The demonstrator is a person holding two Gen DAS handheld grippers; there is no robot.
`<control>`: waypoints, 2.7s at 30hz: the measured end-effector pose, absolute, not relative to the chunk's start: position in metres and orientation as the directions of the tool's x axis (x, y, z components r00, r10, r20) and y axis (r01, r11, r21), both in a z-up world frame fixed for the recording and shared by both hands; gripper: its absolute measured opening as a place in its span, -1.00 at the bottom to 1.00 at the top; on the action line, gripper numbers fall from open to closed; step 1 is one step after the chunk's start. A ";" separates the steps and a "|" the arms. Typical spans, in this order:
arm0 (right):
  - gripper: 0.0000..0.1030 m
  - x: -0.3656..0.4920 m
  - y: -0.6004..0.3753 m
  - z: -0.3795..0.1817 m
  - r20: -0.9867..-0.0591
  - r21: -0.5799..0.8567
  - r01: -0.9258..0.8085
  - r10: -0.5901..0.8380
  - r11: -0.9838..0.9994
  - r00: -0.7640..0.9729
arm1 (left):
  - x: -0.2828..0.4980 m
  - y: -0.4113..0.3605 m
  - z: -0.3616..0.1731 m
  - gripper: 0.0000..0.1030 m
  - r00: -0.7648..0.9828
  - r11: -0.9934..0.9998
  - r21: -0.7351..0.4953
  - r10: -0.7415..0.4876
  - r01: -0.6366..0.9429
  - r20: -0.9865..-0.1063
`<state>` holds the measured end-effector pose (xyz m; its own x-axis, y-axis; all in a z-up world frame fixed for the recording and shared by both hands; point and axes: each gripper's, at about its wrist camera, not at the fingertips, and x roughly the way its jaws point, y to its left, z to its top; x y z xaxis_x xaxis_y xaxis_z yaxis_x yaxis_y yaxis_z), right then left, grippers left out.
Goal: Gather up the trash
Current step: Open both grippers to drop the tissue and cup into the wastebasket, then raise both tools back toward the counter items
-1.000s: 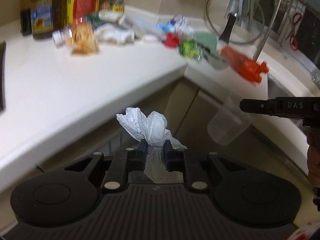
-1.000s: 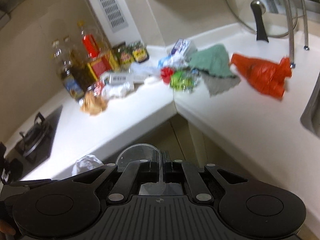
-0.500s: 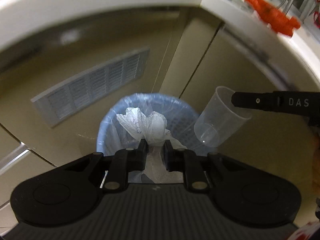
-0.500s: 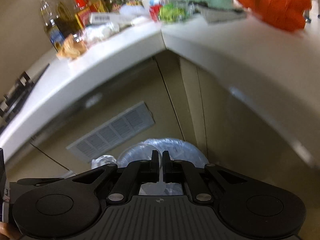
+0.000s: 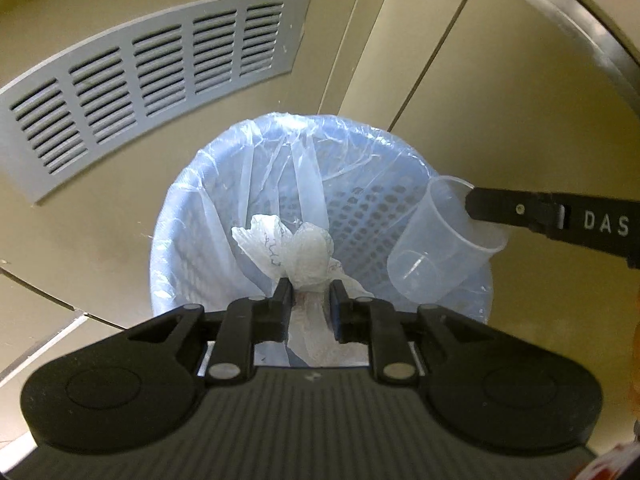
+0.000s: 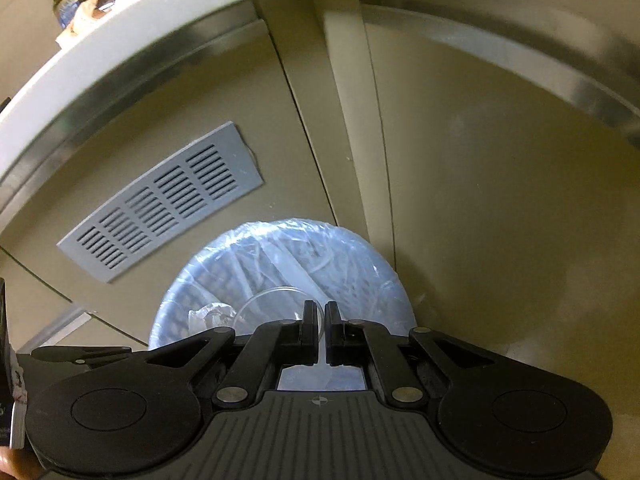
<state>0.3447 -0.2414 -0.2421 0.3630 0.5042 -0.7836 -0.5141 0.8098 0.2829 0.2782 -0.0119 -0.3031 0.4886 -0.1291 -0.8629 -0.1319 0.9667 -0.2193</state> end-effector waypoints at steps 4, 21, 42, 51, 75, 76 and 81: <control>-0.93 0.346 -0.243 -0.248 -0.786 0.283 -0.507 0.500 0.814 0.364 | 0.285 -0.010 -0.307 -0.44 0.483 0.968 -0.215 -0.126 -0.133 -0.867; -0.93 0.348 -0.241 -0.252 -0.796 0.289 -0.493 0.492 0.821 0.352 | 0.283 -0.009 -0.301 0.34 0.457 0.974 -0.208 -0.142 -0.096 -0.878; -0.29 0.354 -0.228 -0.261 -0.815 0.310 -0.512 0.502 0.801 0.290 | 0.275 -0.003 -0.282 0.33 0.473 0.978 -0.181 -0.111 -0.106 -0.874; 0.23 0.348 -0.232 -0.252 -0.820 0.315 -0.519 0.504 0.794 0.272 | 0.261 0.001 -0.265 0.33 0.485 0.978 -0.173 -0.096 -0.116 -0.869; 0.31 0.328 -0.278 -0.116 -0.716 0.491 -0.514 0.662 0.704 0.223 | 0.218 0.004 -0.123 0.33 0.609 0.952 -0.230 -0.062 -0.201 -0.791; 0.35 0.329 -0.282 -0.110 -0.697 0.510 -0.514 0.681 0.690 0.224 | 0.218 0.003 -0.117 0.33 0.618 0.953 -0.229 -0.058 -0.201 -0.784; 0.88 0.338 -0.292 -0.079 -0.655 0.532 -0.533 0.719 0.657 0.232 | 0.221 0.005 -0.095 0.33 0.655 0.951 -0.232 -0.044 -0.204 -0.754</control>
<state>0.3377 -0.2920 -0.0795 0.2323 0.7190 -0.6551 -0.5332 0.6574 0.5324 0.2208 0.0051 -0.0947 0.6552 -0.0440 -0.7542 -0.2036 0.9511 -0.2323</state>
